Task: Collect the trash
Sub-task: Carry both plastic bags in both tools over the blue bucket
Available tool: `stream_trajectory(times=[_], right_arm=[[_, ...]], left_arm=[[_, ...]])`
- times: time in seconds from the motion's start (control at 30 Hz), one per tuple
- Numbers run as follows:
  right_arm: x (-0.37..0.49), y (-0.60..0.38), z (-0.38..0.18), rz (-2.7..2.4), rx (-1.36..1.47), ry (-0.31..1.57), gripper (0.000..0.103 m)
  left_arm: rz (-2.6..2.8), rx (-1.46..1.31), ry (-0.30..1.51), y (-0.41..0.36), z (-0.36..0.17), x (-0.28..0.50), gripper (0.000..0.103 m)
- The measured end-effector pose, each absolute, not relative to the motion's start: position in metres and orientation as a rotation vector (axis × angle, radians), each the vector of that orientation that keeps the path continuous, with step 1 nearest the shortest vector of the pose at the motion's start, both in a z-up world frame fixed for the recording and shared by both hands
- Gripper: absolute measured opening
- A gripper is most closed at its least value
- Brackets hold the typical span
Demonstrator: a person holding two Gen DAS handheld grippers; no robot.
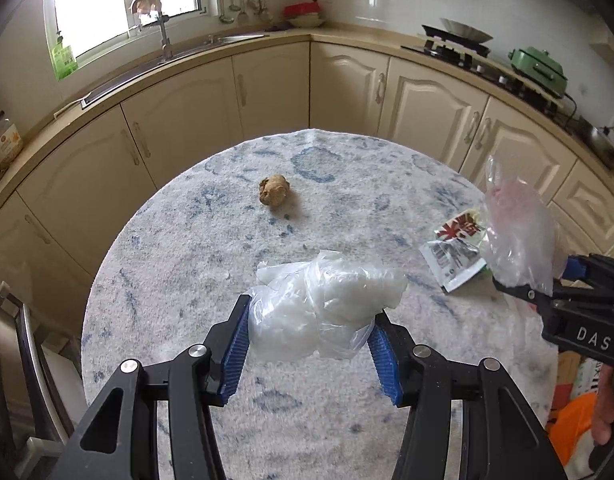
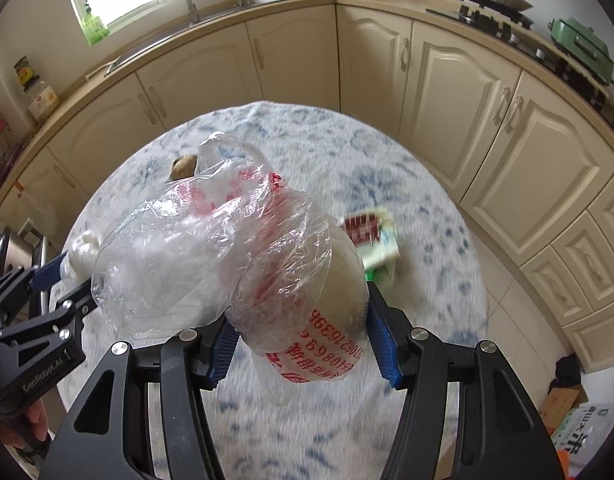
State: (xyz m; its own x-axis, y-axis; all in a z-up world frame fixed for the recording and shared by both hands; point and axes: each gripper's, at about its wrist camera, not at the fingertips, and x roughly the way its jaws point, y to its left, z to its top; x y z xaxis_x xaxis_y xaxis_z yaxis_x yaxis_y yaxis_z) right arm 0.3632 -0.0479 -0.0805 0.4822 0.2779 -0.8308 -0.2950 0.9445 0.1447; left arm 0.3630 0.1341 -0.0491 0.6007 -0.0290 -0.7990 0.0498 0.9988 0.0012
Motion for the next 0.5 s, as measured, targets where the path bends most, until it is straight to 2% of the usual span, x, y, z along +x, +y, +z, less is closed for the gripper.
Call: stream_trajectory(times=[0.5], right_arm=[[0.302, -0.134, -0.091, 0.187, 0.076, 1.007, 0.059]], left_arm=[[-0.228, 0.126, 0.923, 0.044, -0.043, 0.304, 0.051]])
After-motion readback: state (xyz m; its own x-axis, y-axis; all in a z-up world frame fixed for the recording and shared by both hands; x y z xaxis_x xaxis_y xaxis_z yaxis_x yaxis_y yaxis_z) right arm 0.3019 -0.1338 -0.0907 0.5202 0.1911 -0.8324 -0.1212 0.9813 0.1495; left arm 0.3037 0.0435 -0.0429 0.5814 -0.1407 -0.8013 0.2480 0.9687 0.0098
